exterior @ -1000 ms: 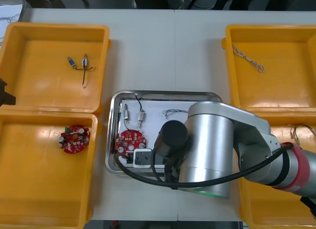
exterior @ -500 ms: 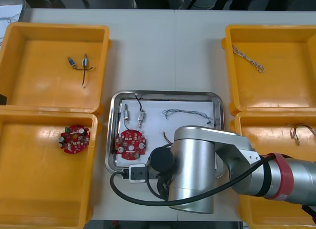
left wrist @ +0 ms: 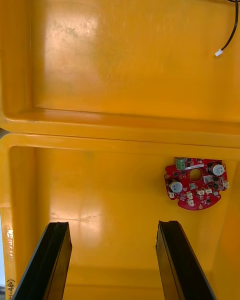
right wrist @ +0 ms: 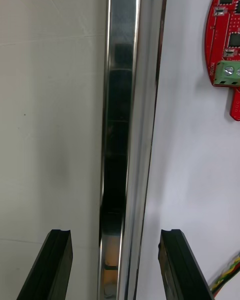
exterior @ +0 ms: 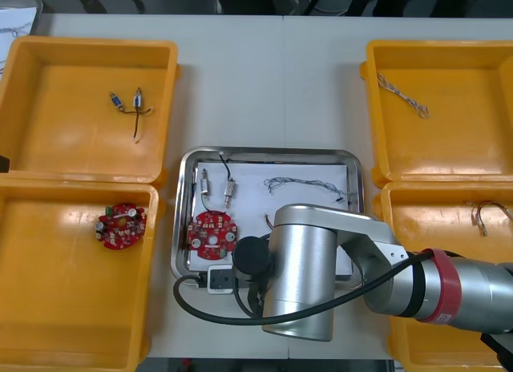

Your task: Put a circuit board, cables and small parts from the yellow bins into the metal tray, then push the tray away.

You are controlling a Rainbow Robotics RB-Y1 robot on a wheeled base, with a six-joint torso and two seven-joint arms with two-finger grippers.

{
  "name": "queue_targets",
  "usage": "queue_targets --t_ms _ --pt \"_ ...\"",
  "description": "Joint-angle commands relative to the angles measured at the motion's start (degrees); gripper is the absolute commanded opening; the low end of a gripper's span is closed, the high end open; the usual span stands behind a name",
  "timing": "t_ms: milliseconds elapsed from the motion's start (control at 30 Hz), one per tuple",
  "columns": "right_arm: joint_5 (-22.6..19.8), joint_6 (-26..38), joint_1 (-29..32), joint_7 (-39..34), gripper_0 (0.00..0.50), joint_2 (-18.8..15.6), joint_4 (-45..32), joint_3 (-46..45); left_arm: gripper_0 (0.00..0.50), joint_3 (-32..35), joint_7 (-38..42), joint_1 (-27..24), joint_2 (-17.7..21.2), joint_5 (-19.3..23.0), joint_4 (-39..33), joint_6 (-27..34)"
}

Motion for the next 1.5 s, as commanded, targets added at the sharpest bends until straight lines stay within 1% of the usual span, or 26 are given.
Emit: queue_targets --t_ms 33,67,167,200,233,267,300,333,367,400,433,700,933,1267,1333,1500 --pt "2.06 -0.47 -1.48 2.01 0.475 1.6 -0.44 2.33 0.5 1.36 -2.56 1.36 -0.55 -0.59 -1.67 0.37" --pt "2.41 -0.47 -1.48 2.01 0.465 1.6 -0.52 2.42 0.5 1.36 -2.56 1.36 -0.55 -0.59 -1.67 0.37" --pt "2.41 -0.47 -1.48 1.92 0.458 1.51 -0.44 2.42 0.5 1.36 -2.56 1.36 -0.55 -0.59 -1.67 0.37" --pt "2.41 -0.56 -1.48 1.92 0.408 1.51 -0.44 2.42 0.5 1.36 -2.56 1.36 -0.55 -0.59 -1.67 0.37" --pt "2.41 -0.47 -1.48 1.92 0.388 1.51 -0.44 2.42 0.5 1.36 -2.56 1.36 -0.55 -0.59 -1.67 0.37" --pt "2.41 -0.47 -1.48 1.92 0.388 1.51 -0.44 2.42 0.5 1.36 -2.56 1.36 -0.55 -0.59 -1.67 0.37" --pt "2.41 -0.47 -1.48 1.92 0.317 1.51 -0.44 2.42 0.5 1.36 -2.56 1.36 -0.55 -0.59 -1.67 0.37" --pt "2.41 -0.47 -1.48 1.84 0.317 1.51 -0.44 2.42 0.5 1.36 -2.56 1.36 -0.55 -0.59 -1.67 0.37" --pt "2.41 -0.47 -1.48 1.84 0.141 1.51 -0.44 2.42 0.5 1.36 -2.56 1.36 -0.55 -0.59 -1.67 0.37" --pt "2.41 -0.47 -1.48 1.75 0.097 1.51 -0.44 2.42 0.5 1.36 -2.56 1.36 -0.55 -0.59 -1.67 0.37" --pt "2.41 -0.47 -1.48 1.66 0.006 1.51 -0.52 2.42 0.5 1.36 -2.56 1.36 -0.55 -0.59 -1.67 0.37" --pt "2.49 -0.47 -1.48 1.48 0.0 1.33 -0.44 2.42 0.5 1.36 -2.56 1.36 -0.55 -0.59 -1.67 0.37" --pt "3.2 -1.17 -2.19 1.92 0.0 -0.16 -0.44 2.42 0.5 1.36 -2.56 1.36 -0.55 -0.59 -1.67 0.37" --pt "1.79 -2.67 -4.65 2.36 0.0 -2.09 -0.44 2.33 0.5 1.36 -2.56 1.36 -0.55 -0.59 -1.67 0.37" --pt "1.26 -2.93 -5.0 2.54 0.0 -2.53 -0.35 2.33 0.5 1.36 -2.56 1.36 -0.55 -0.59 -1.67 0.37" --pt "-2.51 -3.9 -7.2 3.24 0.0 -3.15 2.03 1.98 0.5 1.36 -2.56 1.36 -0.55 -0.59 -1.67 0.37"
